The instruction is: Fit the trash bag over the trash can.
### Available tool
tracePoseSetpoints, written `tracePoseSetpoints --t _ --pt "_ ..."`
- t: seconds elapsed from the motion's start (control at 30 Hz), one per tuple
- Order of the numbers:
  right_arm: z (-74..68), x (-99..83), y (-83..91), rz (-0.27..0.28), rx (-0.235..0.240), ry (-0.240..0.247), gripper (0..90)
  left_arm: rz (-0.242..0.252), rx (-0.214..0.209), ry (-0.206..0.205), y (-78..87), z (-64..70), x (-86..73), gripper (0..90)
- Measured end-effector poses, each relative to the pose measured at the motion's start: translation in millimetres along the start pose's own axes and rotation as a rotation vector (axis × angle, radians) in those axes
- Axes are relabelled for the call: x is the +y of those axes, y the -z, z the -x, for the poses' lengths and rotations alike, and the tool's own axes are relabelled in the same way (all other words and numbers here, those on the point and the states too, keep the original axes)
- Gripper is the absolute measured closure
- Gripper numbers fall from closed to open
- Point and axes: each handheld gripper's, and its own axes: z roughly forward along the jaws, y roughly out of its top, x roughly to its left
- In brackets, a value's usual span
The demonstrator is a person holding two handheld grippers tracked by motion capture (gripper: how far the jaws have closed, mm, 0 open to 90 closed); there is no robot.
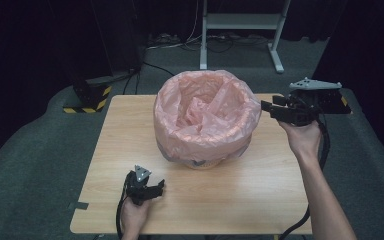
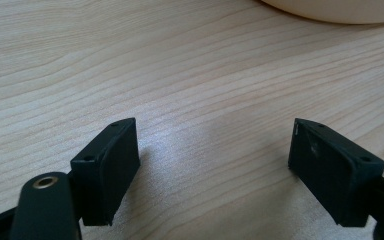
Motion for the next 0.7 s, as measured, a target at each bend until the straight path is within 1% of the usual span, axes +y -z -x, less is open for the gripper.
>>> tracePoseSetpoints --t 0.2,0.33,0.4,0.57,0.7 --pt "2.1 -3.9 2.0 0.003 -0.003 -0.002 51.3 0.000 0.000 0.000 0.0 0.0 0.0 20.4" --pt "5.2 -9.2 3.0 0.002 -0.004 -0.013 51.3 0.001 0.003 -0.005 0.0 -0.3 0.1 20.4" --pt "6.8 -12.0 3.6 0.001 -0.003 -0.019 51.3 0.000 0.000 0.000 0.0 0.0 0.0 20.4" --pt "9.5 -16.7 9.2 0.008 -0.005 -0.020 51.3 0.000 0.000 0.000 0.0 0.0 0.0 20.4" --pt "16.0 -21.0 12.7 0.021 -0.005 -0.045 51.3 0.000 0.000 0.000 0.0 0.0 0.0 20.4"
